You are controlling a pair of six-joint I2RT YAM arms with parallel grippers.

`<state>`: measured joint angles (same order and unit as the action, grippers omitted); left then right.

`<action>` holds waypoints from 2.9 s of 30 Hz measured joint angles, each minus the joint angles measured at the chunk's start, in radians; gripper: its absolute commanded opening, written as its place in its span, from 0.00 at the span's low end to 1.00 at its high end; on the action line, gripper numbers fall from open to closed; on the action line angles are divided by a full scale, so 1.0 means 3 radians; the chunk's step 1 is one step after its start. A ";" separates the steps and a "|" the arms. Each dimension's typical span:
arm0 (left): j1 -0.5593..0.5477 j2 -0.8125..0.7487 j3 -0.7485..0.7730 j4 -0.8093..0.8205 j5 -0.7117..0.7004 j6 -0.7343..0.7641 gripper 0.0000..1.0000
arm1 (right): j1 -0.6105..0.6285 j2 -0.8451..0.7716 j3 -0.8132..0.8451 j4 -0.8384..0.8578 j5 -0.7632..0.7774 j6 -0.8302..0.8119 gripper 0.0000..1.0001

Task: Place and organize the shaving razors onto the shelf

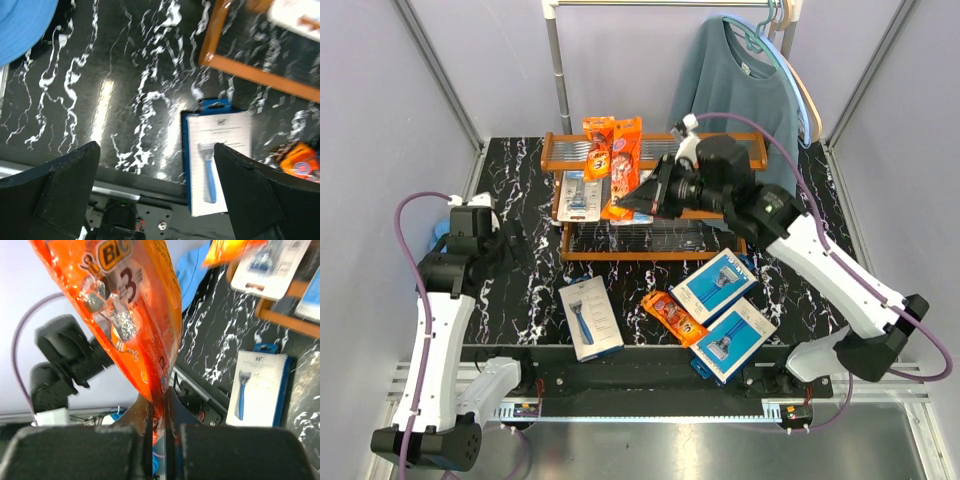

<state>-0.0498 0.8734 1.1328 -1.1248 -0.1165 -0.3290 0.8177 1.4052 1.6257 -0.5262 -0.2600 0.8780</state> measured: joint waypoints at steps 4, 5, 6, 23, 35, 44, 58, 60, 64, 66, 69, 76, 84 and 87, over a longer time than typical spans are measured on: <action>0.0000 0.0003 -0.0212 0.0001 -0.0039 0.0066 0.99 | -0.0309 0.0263 0.0435 -0.0214 -0.0223 -0.0118 0.00; 0.0000 0.0003 -0.0253 -0.0001 -0.0039 0.0078 0.99 | -0.0389 0.0350 0.0553 -0.0264 -0.0280 -0.0154 0.00; 0.0000 0.0004 -0.0278 -0.0005 -0.0039 0.0085 0.99 | -0.0469 0.0437 0.0661 -0.0318 -0.0343 -0.0189 0.00; -0.0023 0.0004 -0.0294 0.0018 -0.0041 0.0127 0.99 | -0.1153 0.1877 0.2377 -0.1448 -0.1197 -0.0655 0.00; -0.0050 0.0004 -0.0294 0.0029 -0.0042 0.0132 0.99 | -0.1219 0.2561 0.3165 -0.1953 -0.1474 -0.0758 0.01; -0.0052 0.0004 -0.0294 0.0060 -0.0042 0.0136 0.99 | -0.1228 0.2627 0.3165 -0.1990 -0.1651 -0.0757 0.06; -0.0058 0.0003 -0.0294 0.0064 -0.0055 0.0137 0.99 | -0.1233 0.2750 0.3165 -0.1867 -0.1820 -0.0641 0.38; -0.0058 0.0000 -0.0294 0.0064 -0.0060 0.0137 0.99 | -0.1235 0.2752 0.3165 -0.1841 -0.1820 -0.0626 0.43; -0.0058 -0.0006 -0.0294 0.0064 -0.0065 0.0136 0.99 | -0.1240 0.2752 0.3165 -0.1792 -0.1821 -0.0598 0.50; -0.0060 -0.0006 -0.0294 0.0064 -0.0066 0.0136 0.99 | -0.1244 0.2752 0.3165 -0.1779 -0.1821 -0.0590 0.54; -0.0065 -0.0006 -0.0294 0.0064 -0.0067 0.0136 0.99 | -0.1247 0.2752 0.3165 -0.1757 -0.1839 -0.0573 0.59; -0.0067 -0.0013 -0.0294 0.0064 -0.0070 0.0136 0.99 | -0.1255 0.2711 0.3140 -0.1685 -0.1884 -0.0551 0.78; -0.0070 -0.0013 -0.0294 0.0064 -0.0081 0.0136 0.99 | -0.1270 0.2525 0.2992 -0.1639 -0.1780 -0.0568 1.00; -0.0070 -0.0013 -0.0294 0.0064 -0.0084 0.0136 0.99 | -0.1274 0.2447 0.2916 -0.1642 -0.1692 -0.0594 1.00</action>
<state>-0.0708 0.8696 1.0447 -1.1057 -0.1417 -0.2882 0.4355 2.1391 2.5004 -1.0187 -0.7677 0.6998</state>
